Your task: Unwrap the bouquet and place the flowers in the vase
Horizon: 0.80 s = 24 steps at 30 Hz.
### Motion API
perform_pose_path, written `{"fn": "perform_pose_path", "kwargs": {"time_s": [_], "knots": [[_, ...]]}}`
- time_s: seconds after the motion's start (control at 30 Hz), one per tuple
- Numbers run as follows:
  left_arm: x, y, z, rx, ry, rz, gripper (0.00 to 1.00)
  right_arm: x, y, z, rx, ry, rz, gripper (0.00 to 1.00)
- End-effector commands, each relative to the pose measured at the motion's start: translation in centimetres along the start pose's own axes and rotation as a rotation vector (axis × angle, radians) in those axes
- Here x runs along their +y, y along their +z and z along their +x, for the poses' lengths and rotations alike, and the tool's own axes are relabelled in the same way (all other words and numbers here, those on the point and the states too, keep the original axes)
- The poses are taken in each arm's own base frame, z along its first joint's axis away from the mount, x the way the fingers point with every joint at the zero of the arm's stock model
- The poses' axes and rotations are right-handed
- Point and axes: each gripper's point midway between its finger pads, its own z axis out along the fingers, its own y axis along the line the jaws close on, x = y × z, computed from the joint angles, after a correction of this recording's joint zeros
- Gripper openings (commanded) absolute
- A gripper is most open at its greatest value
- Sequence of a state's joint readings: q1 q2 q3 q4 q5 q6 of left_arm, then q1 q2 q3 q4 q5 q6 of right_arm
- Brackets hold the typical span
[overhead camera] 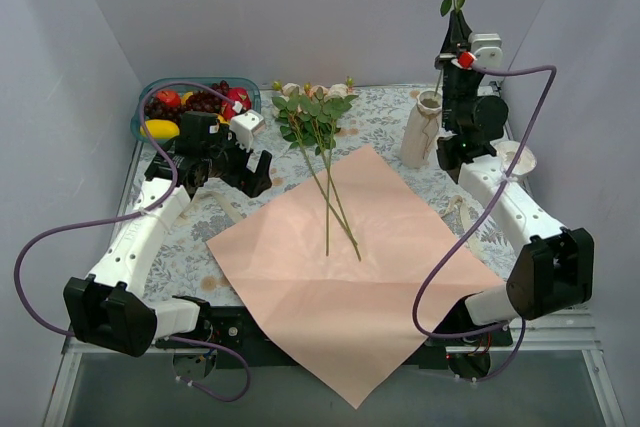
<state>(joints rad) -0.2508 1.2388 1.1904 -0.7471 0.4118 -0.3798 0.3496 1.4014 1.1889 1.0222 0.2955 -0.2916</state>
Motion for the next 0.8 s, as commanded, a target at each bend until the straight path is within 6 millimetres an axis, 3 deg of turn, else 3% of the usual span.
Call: {"fn": "perform_pose_path", "kwargs": {"time_s": [0.0, 0.13, 0.33, 0.77], "knots": [[-0.4, 0.1, -0.7, -0.023, 0.022, 0.03, 0.98, -1.4, 1.7, -3.8, -0.181, 0.029, 0.041, 0.01], [-0.5, 0.2, -0.9, -0.019, 0.02, 0.046, 0.98, -1.4, 2.3, -2.9, -0.206, 0.032, 0.047, 0.01], [-0.4, 0.1, -1.3, -0.022, 0.032, 0.046, 0.98, -0.9, 2.1, 0.0, -0.177, 0.046, 0.038, 0.01], [-0.4, -0.2, -0.8, -0.028, 0.051, 0.032, 0.98, -0.9, -2.4, 5.0, -0.05, 0.008, 0.024, 0.01]]}}
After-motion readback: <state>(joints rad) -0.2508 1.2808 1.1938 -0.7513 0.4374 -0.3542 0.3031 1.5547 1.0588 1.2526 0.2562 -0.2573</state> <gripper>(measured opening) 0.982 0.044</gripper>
